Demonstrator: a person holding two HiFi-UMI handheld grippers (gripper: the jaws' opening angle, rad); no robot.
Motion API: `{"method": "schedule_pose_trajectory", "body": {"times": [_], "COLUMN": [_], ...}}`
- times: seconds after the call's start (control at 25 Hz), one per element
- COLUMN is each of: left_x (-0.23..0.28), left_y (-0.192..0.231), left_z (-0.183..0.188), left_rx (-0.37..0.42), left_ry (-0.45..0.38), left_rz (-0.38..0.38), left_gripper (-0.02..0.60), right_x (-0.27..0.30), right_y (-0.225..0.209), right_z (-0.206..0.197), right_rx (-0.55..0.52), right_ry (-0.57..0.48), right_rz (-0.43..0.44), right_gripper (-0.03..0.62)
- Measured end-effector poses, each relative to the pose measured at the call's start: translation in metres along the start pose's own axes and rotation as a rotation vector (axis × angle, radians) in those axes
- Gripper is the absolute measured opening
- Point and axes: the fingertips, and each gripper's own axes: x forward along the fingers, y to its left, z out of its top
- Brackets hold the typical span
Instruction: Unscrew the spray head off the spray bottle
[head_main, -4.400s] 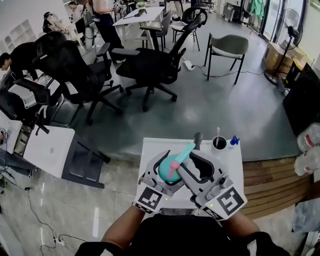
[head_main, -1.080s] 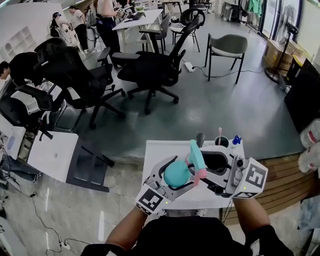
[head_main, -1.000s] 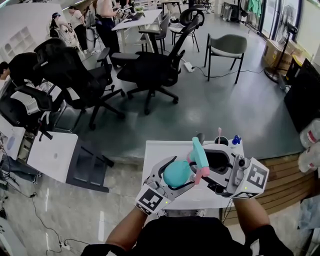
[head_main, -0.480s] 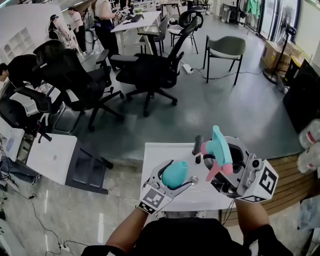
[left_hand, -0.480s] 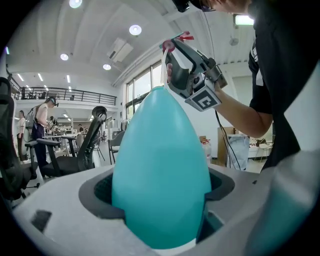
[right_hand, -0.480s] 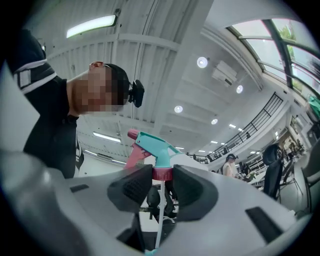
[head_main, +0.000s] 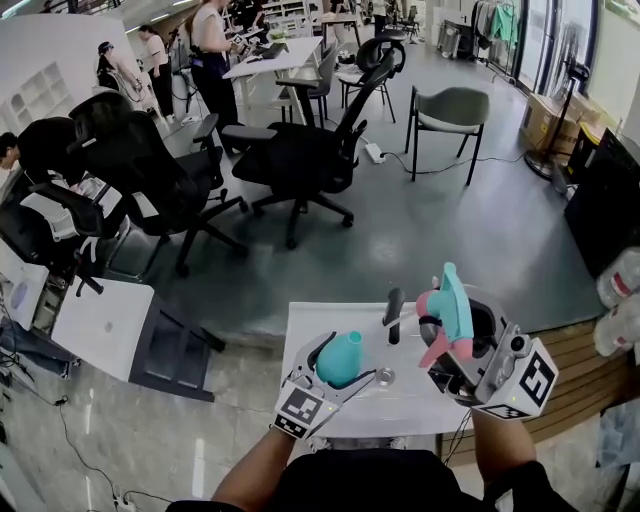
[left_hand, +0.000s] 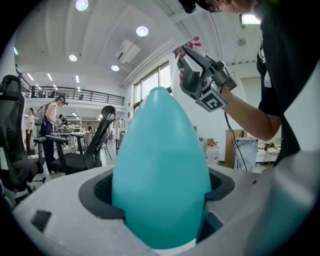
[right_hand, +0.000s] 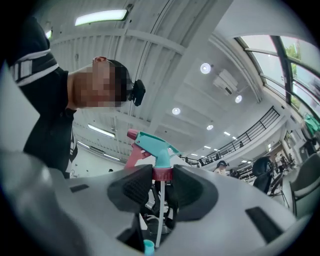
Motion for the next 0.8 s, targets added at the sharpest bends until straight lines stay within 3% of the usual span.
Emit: {"method": "schedule_pose_trajectory", "body": {"times": [0.28, 0.8], "left_x": [-0.014, -0.016], "left_y": [0.026, 0.038], "left_z": [0.014, 0.025], "left_rx": [-0.035, -0.025], "left_ry": [-0.048, -0.077], "left_rz": [0.083, 0.109], "left_gripper": [0.460, 0.460], "right_x": [-0.009, -0.050], "right_y": [-0.008, -0.020], "right_z": [-0.047, -0.125], "right_rx": [-0.017, 0.063], "right_ry": [0.113, 0.265], "right_rz": [-0.063, -0.208], "right_gripper": [0.137, 0.137]}}
